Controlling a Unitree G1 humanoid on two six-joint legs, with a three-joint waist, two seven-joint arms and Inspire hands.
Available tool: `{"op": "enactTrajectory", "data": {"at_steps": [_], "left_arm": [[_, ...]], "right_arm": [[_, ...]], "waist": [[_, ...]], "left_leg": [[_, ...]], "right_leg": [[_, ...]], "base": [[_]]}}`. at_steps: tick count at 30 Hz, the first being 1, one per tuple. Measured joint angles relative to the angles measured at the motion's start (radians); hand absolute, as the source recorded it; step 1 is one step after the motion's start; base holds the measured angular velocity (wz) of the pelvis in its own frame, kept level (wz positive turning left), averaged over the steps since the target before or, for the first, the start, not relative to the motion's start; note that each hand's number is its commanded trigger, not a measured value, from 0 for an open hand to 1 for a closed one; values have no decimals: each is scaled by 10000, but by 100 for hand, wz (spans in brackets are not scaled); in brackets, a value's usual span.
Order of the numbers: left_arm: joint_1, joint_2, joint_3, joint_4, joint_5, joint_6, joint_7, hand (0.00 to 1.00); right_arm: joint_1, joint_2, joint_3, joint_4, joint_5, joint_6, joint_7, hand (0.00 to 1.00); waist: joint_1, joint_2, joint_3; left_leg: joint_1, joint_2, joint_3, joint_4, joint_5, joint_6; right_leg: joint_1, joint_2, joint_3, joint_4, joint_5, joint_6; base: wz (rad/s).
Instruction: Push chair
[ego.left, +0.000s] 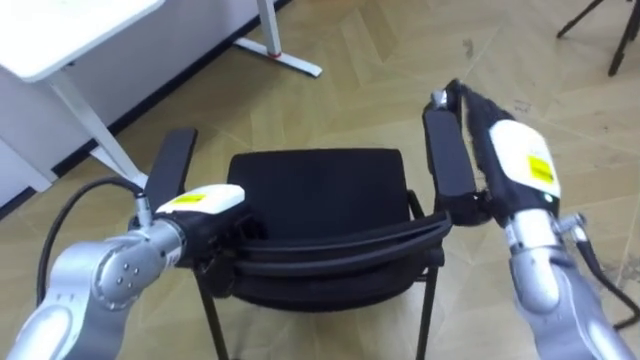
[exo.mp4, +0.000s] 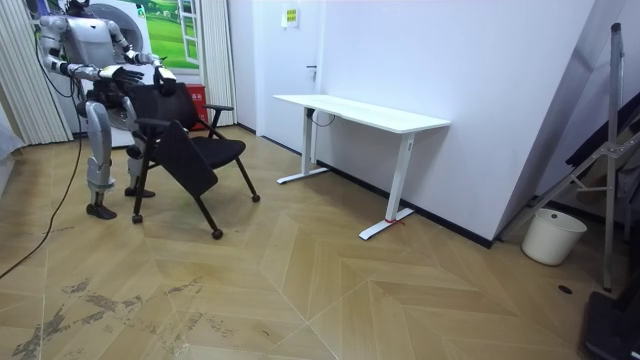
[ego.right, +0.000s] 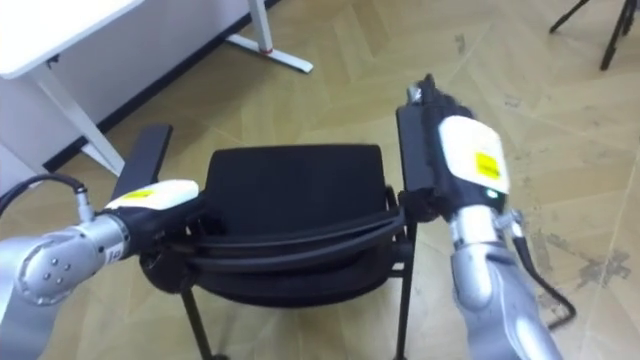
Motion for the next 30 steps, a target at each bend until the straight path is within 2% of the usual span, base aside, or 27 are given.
{"op": "enactTrajectory", "data": {"at_steps": [2, 4, 6, 7, 9, 11, 13, 15, 16, 19, 23, 25, 26, 30], "left_arm": [[0, 179, -51, 28, -205, -83, 145, 100], [-3, 364, -74, 115, -453, -277, 319, 100], [-10, 668, -132, 163, -770, -450, 570, 100], [-9, 717, -132, 151, -801, -485, 592, 100], [-2, 1023, -202, 136, -972, -651, 683, 100], [-2, 1225, -318, 71, -1028, -671, 744, 100], [-22, 1324, -396, 67, -1068, -719, 819, 100], [-61, 1658, -716, 67, -1154, -779, 1108, 100], [-60, 1724, -757, 71, -1181, -805, 1165, 100], [-53, 1880, -890, 105, -1218, -831, 1376, 100], [-54, 1899, -865, 281, -1233, -898, 1525, 100], [-56, 1899, -915, 403, -1346, -899, 1736, 100], [-60, 1897, -956, 420, -1346, -897, 1822, 100], [-54, 1917, -964, 449, -1355, -913, 1864, 100]], "right_arm": [[-14, -138, 54, -219, -30, 1, 110, 0], [-49, -439, 286, -457, -171, 0, 264, 0], [-192, -785, 536, -656, -440, 0, 702, 0], [-191, -854, 555, -752, -463, 7, 859, 0], [-188, -1134, 633, -1133, -504, 16, 1496, 0], [-182, -1420, 760, -1429, -618, 17, 1963, 0], [-192, -1778, 948, -1606, -710, 9, 2385, 0], [-173, -2170, 1244, -1606, -697, 10, 2905, 0], [-173, -2235, 1307, -1605, -712, 10, 3044, 0], [-167, -2362, 1452, -1603, -924, 22, 3593, 0], [-28, -2408, 1549, -1507, -1158, 54, 4390, 0], [-3, -2602, 1777, -1498, -1038, 138, 4716, 0], [59, -2720, 1890, -1501, -882, 131, 4902, 0], [282, -2740, 1801, -1555, 219, 195, 5388, 0]], "waist": [[14, -20, 30], [58, -64, 60], [76, -163, 115], [84, -176, 117], [76, -211, 111], [87, -240, 101], [188, -321, 95], [251, -488, 5], [275, -515, -11], [317, -548, -14], [322, -549, 15], [310, -531, 20], [322, -524, 21], [322, -528, 22]], "left_leg": [[-36, -1, -28, -26, 10, -15], [-49, 8, -7, -30, 15, -25], [-51, 15, -20, -50, 24, -41], [-67, 15, -27, -43, 24, -41], [-104, 14, -52, -40, 23, -42], [-109, 9, -83, -34, 23, -42], [-42, 13, -75, -43, 23, -43], [7, 19, -93, -22, 23, -48], [12, 19, -100, -22, 20, -51], [13, 14, -128, -21, 17, -49], [21, 10, -167, -29, 15, -50], [29, 13, -167, -22, 17, -52], [31, 21, -149, -18, 19, -54], [104, 29, -82, -46, 19, -54]], "right_leg": [[0, 5, -6, -1, -11, 15], [8, 13, -50, -4, -20, 30], [12, 26, -90, -22, -20, 30], [5, 28, -96, -25, -20, 30], [-19, 32, -96, -38, -19, 29], [-9, 32, -94, -43, -19, 29], [6, 35, -92, -48, -19, 29], [151, 47, -127, -208, -18, 28], [180, 49, -140, -234, -16, 26], [221, 44, -189, -234, -2, 16], [327, 49, -282, -379, 13, 24], [326, 52, -296, -380, 12, 25], [314, 52, -318, -391, 12, 25], [335, 50, -306, -420, 12, 25]], "base": [[4], [2], [0], [0], [2], [2], [0], [2], [7], [4], [1], [0], [-4], [-6]]}}
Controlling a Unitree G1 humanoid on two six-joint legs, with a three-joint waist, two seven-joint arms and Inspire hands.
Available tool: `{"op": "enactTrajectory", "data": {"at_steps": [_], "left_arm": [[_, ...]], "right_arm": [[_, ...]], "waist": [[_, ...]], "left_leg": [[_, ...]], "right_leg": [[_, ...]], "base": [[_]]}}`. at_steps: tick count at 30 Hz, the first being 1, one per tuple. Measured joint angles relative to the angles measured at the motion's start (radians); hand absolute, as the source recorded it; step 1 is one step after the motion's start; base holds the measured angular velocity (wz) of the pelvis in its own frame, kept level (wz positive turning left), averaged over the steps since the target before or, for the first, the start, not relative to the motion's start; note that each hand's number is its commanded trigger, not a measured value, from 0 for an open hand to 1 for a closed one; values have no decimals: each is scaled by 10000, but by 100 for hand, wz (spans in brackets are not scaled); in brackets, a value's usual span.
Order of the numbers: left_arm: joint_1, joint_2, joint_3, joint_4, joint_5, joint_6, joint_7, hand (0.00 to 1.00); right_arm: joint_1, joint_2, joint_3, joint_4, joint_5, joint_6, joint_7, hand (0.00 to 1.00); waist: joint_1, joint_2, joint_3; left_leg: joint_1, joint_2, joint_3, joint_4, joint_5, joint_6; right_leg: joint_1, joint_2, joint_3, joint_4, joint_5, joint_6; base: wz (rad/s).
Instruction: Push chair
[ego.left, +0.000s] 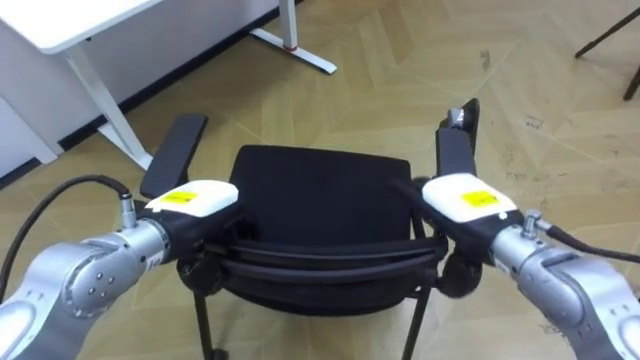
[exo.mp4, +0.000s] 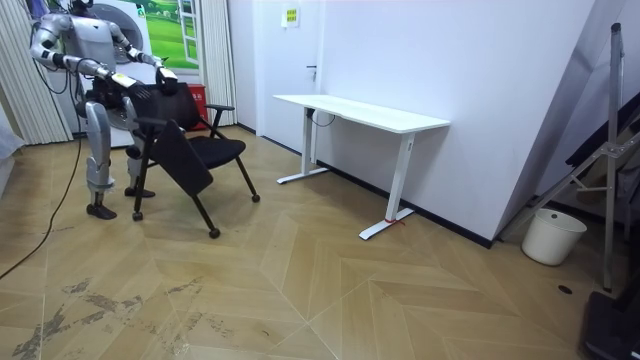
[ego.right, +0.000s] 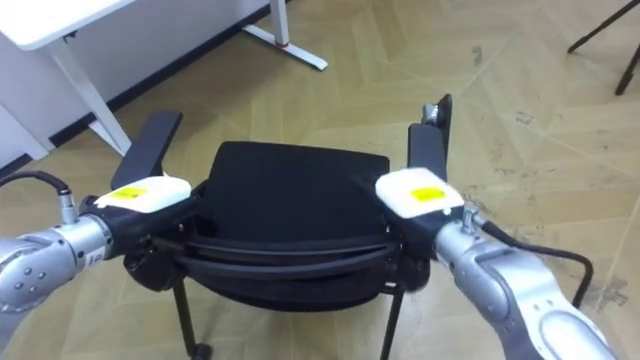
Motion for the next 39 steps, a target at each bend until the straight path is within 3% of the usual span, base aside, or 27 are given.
{"op": "enactTrajectory", "data": {"at_steps": [4, 6, 8, 12, 19, 29, 31, 33, 36, 39], "left_arm": [[35, 13, 7, 232, -116, -227, 28, 100], [105, 293, 68, 236, -299, -387, 83, 100], [66, 408, 93, 214, -308, -433, 85, 100], [61, 462, 91, 150, -241, -363, 97, 100], [120, 446, 58, 36, -47, -208, 98, 100], [131, -44, -221, 93, 43, 113, 373, 100], [131, -199, -264, 94, 61, 233, 380, 100], [125, -490, -335, 153, 316, 302, 408, 100], [-68, -666, -503, 278, 451, 317, 491, 100], [-172, -804, -576, 329, 505, 326, 584, 100]], "right_arm": [[-8, -90, -290, -401, 1650, 11, 814, 0], [-268, -357, -560, -1444, 2852, -15, 1406, 0], [-657, -364, -782, -2019, 3533, -59, 1691, 0], [-1310, -359, -920, -2971, 3967, -198, 2445, 0], [-1299, -298, -1177, -4100, 4127, -212, 3520, 0], [-584, -199, -1049, -4082, 2810, -208, 3565, 0], [-374, -4, -1048, -3977, 2441, -191, 3566, 0], [-22, 611, -910, -3642, 1429, -171, 3566, 0], [21, 912, -461, -3023, 731, -70, 3548, 0], [66, 964, -204, -2433, -116, -99, 3413, 0]], "waist": [[-100, -56, 12], [-251, -185, 76], [-331, -346, 105], [-372, -618, -28], [-529, -578, -18], [-545, -315, -19], [-539, -284, -36], [-492, -250, -37], [-299, -201, 2], [-264, -106, 55]], "left_leg": [[294, -19, 66, -180, 25, -22], [381, -4, 90, -250, 48, -52], [373, 15, 78, -258, 72, -73], [322, 96, 87, -187, 75, -100], [328, 106, 66, -202, 82, -113], [366, 120, 119, -223, 88, -120], [379, 125, 107, -233, 92, -128], [454, 123, 70, -269, 97, -136], [447, 122, 82, -258, 98, -140], [376, 122, 15, -223, 97, -142]], "right_leg": [[133, -17, 22, 63, -4, 6], [139, -9, 26, 119, -15, 21], [136, 16, 82, 101, -17, 21], [147, 85, -23, 37, -6, 4], [138, 97, -21, 48, 5, -10], [158, 110, -24, 43, 5, -10], [181, 118, -7, 42, 5, -10], [337, 122, -26, -33, 5, -9], [392, 125, -21, -133, 5, -10], [359, 130, -25, -136, 5, -10]], "base": [[-6], [-6], [-2], [0], [0], [0], [0], [5], [-1], [3]]}}
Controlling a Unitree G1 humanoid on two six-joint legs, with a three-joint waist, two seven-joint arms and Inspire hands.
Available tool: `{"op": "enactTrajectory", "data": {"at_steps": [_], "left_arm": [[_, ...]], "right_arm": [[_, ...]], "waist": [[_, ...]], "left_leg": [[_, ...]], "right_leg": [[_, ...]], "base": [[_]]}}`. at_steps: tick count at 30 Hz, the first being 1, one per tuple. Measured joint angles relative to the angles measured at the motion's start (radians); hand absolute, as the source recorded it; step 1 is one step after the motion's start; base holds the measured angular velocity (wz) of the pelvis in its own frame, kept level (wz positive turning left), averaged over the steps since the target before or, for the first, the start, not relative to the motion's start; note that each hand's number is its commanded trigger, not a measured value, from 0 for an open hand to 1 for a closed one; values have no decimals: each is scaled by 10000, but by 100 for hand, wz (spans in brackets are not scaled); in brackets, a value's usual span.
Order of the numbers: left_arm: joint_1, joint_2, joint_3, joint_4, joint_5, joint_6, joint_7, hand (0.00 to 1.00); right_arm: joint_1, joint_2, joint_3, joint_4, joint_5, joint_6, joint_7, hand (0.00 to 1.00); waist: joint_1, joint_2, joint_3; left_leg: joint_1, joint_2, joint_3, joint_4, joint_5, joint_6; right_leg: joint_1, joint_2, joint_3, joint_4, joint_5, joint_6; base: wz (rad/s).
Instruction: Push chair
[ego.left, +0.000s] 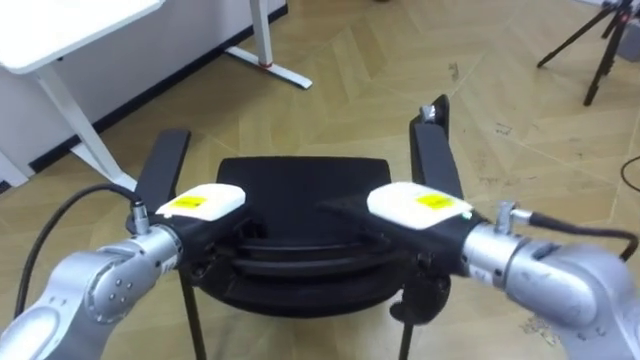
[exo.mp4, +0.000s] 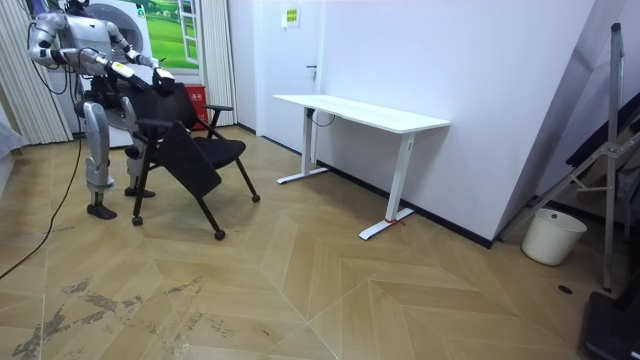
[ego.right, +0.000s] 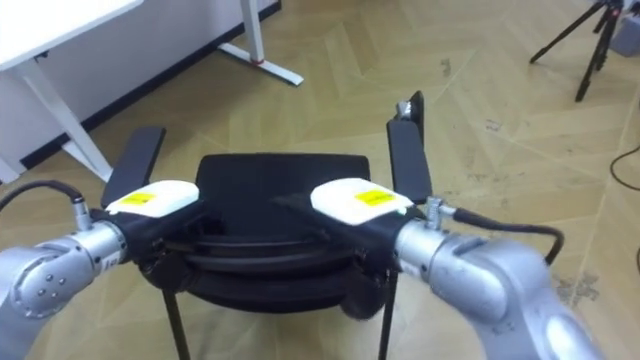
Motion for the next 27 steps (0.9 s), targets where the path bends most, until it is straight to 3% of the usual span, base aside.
{"op": "enactTrajectory", "data": {"at_steps": [8, 11, 14, 18, 19, 20, 27], "left_arm": [[-9, -197, -75, -140, 157, 39, 105, 100], [-8, -201, -284, -87, 143, 23, 405, 100], [-37, -184, -412, -81, 145, 189, 524, 100], [-37, -170, -466, -107, 138, 239, 571, 100], [-37, -166, -468, -124, 138, 230, 571, 100], [-37, -164, -468, -161, 137, 211, 571, 100], [-51, -46, -482, -487, 137, 35, 569, 100]], "right_arm": [[251, 354, 25, 1072, -822, -125, -1702, 0], [398, 466, 40, 1617, -830, -347, -2729, 0], [378, 598, 279, 2131, -1033, -450, -3903, 0], [468, 685, 452, 2524, -1351, -674, -5249, 0], [496, 680, 463, 2557, -1369, -696, -5424, 58], [553, 646, 463, 2598, -1398, -769, -5733, 100], [732, 504, 497, 3188, -2062, -1202, -7514, 100]], "waist": [[78, 94, -62], [-32, 196, -141], [-66, 311, -153], [-102, 492, -110], [-101, 500, -107], [-99, 502, -105], [-327, 559, -71]], "left_leg": [[-140, -9, -99, 10, -3, -10], [-216, -38, -262, 78, -5, -11], [-199, -36, -260, 101, -4, -12], [-254, -47, -275, 102, -4, -12], [-267, -48, -283, 103, -4, -12], [-286, -49, -296, 112, -3, -13], [-678, -73, -580, 373, -35, -3]], "right_leg": [[-65, -4, -250, -2, 0, 0], [-30, -5, -253, -12, 0, 0], [-31, -5, -254, -30, 0, 0], [32, -7, -265, -134, 0, -1], [32, -6, -265, -148, 0, 0], [34, -4, -269, -162, 0, 0], [-80, -15, -621, -171, 3, -2]], "base": [[6], [13], [3], [0], [4], [6], [12]]}}
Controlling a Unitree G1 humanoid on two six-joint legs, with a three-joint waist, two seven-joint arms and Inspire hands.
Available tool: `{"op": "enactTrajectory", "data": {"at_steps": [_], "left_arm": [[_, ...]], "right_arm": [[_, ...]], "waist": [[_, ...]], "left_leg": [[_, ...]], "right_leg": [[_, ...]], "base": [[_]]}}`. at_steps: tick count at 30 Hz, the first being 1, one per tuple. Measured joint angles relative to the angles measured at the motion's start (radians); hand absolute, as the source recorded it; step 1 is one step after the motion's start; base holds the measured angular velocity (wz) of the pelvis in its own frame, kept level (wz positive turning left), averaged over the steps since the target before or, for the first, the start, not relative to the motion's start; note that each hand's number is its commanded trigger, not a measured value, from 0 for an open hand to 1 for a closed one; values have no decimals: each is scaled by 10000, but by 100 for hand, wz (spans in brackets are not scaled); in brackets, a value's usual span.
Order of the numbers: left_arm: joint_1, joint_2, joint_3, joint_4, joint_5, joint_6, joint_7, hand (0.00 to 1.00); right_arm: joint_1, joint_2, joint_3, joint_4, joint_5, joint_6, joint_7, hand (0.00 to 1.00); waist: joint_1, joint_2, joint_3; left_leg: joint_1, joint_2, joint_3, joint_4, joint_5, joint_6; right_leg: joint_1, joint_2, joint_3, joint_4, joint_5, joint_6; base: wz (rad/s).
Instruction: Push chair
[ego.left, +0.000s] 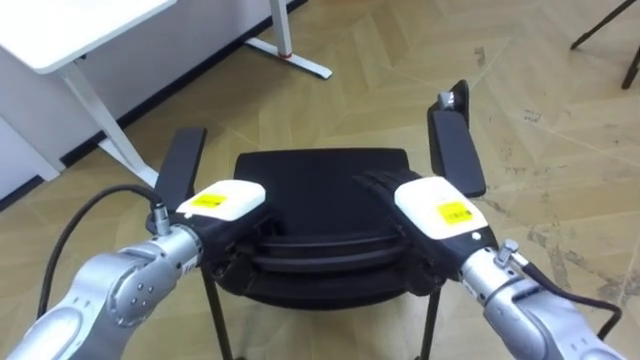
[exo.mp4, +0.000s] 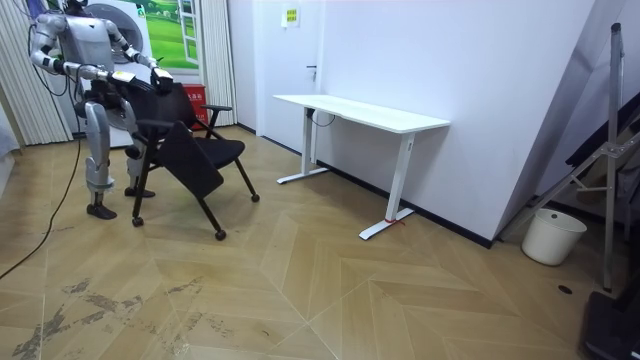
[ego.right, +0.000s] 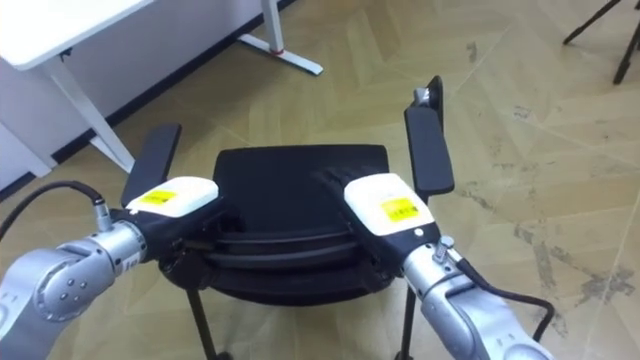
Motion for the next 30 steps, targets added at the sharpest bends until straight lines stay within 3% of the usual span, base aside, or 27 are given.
{"op": "enactTrajectory", "data": {"at_steps": [3, 12, 30], "left_arm": [[-1, 0, -4, -20, 36, -63, 12, 100], [0, -5, -11, -45, 80, -174, 3, 100], [1, -17, -148, -43, 170, -148, -6, 100]], "right_arm": [[51, -63, 9, 153, 2, -98, -446, 100], [71, -246, 155, 545, -390, -398, -1406, 100], [71, -443, 289, 548, -105, -416, -1392, 100]], "waist": [[21, -5, -5], [90, 11, -21], [228, -58, -37]], "left_leg": [[-20, 11, -50, 12, -3, -6], [3, 5, -74, 21, 0, -8], [146, 11, -9, 2, 5, -9]], "right_leg": [[3, 1, -180, -9, 0, -1], [8, -3, -182, -19, 4, -6], [109, -1, -85, -7, 3, -6]], "base": [[6], [0], [0]]}}
